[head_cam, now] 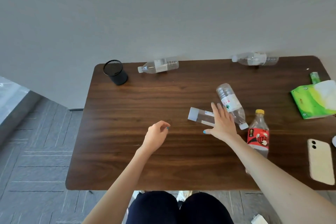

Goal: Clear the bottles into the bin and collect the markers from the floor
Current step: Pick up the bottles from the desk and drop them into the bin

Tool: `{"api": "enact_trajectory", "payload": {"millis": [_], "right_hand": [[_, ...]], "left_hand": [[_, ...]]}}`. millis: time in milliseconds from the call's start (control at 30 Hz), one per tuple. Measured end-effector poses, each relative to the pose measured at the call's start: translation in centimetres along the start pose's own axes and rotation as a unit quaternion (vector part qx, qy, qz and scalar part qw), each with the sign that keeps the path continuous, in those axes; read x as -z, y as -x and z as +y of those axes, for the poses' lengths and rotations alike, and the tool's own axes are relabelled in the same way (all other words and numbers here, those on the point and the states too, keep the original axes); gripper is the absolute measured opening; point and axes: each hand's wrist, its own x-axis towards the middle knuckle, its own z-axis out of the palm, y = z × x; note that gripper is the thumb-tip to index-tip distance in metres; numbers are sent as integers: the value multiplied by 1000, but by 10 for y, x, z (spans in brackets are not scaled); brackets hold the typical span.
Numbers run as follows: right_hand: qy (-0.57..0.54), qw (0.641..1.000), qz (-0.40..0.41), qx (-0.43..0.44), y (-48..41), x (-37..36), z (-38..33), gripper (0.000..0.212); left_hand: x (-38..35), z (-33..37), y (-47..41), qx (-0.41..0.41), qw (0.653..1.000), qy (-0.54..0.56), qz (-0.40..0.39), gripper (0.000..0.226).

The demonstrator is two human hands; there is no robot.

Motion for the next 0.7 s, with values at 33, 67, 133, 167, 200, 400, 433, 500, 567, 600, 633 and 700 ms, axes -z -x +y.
{"api": "enact_trajectory", "payload": {"millis": [33,67,133,167,200,400,433,500,567,600,633,700], "right_hand": [[10,1000,-9,10,-3,-5,3,118],[17,1000,-15,21,-5,-10,4,118],[41,998,-20,42,-9,-20,2,113],[54,997,-15,52,-10,-24,0,108],[62,996,-4,60,-10,-28,-3,102],[2,997,45,60,-12,-37,-24,61],[-42,997,49,44,-14,-35,-29,60],[-132,990,52,7,-21,-28,-39,58],[-193,980,46,-22,-32,-18,-48,56],[-213,976,41,-32,-39,-11,-52,56],[-227,972,40,-40,-46,-5,-56,57],[-251,965,43,-54,-59,9,-62,59]], "left_hand": [[-2,-1,-1,5,1000,-1,0,21],[-4,-1,-1,7,1000,-3,0,20],[-7,-4,-2,11,1000,-5,6,19],[-8,-5,-3,13,1000,-6,9,19],[-8,-7,-3,15,1000,-6,11,18],[-6,-4,-13,19,1000,-11,14,19],[-5,-2,-17,18,1000,-13,14,20],[1,3,-28,10,1000,-19,14,20],[9,11,-41,1,1000,-28,13,20],[13,17,-48,-3,999,-32,13,21],[18,23,-57,-7,999,-35,15,22],[27,36,-74,-16,999,-35,19,22]]}}
